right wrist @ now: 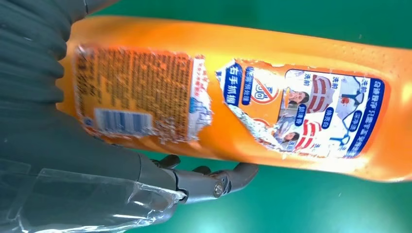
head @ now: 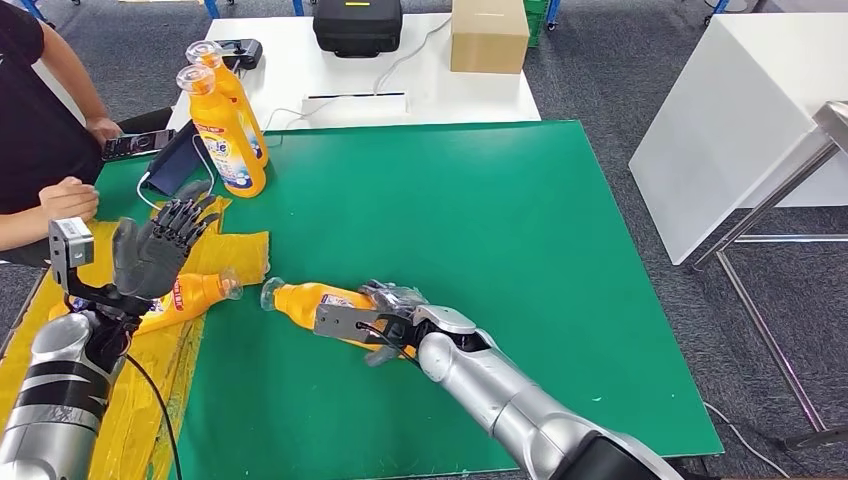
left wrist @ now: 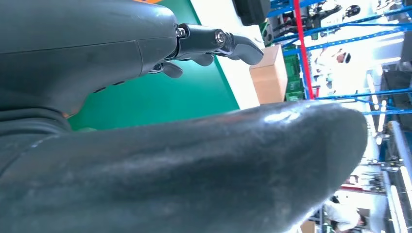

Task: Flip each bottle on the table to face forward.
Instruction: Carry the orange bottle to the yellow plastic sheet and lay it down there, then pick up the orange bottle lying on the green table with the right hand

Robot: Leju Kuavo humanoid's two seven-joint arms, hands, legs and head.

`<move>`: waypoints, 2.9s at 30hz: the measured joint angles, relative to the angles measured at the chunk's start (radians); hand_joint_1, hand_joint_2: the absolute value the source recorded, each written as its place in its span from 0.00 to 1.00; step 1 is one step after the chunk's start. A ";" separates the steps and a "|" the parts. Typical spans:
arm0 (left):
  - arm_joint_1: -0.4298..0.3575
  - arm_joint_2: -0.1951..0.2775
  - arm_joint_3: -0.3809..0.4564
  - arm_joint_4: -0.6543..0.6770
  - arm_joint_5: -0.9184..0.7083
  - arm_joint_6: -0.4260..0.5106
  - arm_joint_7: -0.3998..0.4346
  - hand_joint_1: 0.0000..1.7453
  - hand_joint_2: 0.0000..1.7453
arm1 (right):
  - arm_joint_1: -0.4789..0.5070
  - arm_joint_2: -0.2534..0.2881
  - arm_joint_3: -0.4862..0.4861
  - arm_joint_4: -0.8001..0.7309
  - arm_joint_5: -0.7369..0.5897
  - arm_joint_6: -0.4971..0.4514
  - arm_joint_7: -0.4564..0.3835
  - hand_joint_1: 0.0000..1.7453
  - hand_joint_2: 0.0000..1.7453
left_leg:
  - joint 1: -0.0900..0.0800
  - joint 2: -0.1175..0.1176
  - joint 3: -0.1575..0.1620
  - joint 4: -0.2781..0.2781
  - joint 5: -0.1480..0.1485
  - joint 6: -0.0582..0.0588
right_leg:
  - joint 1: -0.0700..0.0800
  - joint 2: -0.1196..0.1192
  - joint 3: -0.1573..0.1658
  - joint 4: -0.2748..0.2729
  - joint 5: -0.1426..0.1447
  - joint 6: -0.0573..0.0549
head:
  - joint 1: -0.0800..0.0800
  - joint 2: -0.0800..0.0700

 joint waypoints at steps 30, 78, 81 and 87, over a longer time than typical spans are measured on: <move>0.002 -0.039 0.006 -0.035 0.088 -0.001 0.010 0.00 0.00 | -0.053 0.033 0.104 0.117 0.127 0.098 0.018 1.00 1.00 | 0.000 0.001 0.002 0.000 0.000 0.000 | 0.000 0.000 0.001 0.000 0.000 0.000 | 0.000 0.000; 0.463 -0.183 -0.053 -0.605 0.638 0.263 0.360 0.00 1.00 | 0.211 -0.113 -0.029 -0.750 -0.111 -0.213 -0.069 1.00 1.00 | 0.000 0.001 -0.002 0.000 -0.001 0.000 | 0.000 0.001 -0.002 -0.001 0.000 0.000 | 0.000 0.000; 0.464 -0.183 -0.055 -0.607 0.638 0.262 0.360 0.00 1.00 | 0.211 -0.113 -0.027 -0.751 -0.111 -0.212 -0.069 1.00 1.00 | 0.000 0.001 -0.002 0.000 -0.001 0.000 | 0.000 0.001 -0.002 0.000 0.000 0.000 | 0.000 0.000; 0.473 -0.182 -0.127 -0.645 0.638 0.216 0.340 0.00 1.00 | 0.172 -0.114 0.064 -0.746 -0.131 -0.157 -0.053 1.00 1.00 | 0.000 0.001 -0.002 0.000 -0.001 0.000 | 0.000 0.001 -0.002 0.000 0.000 0.000 | 0.000 0.000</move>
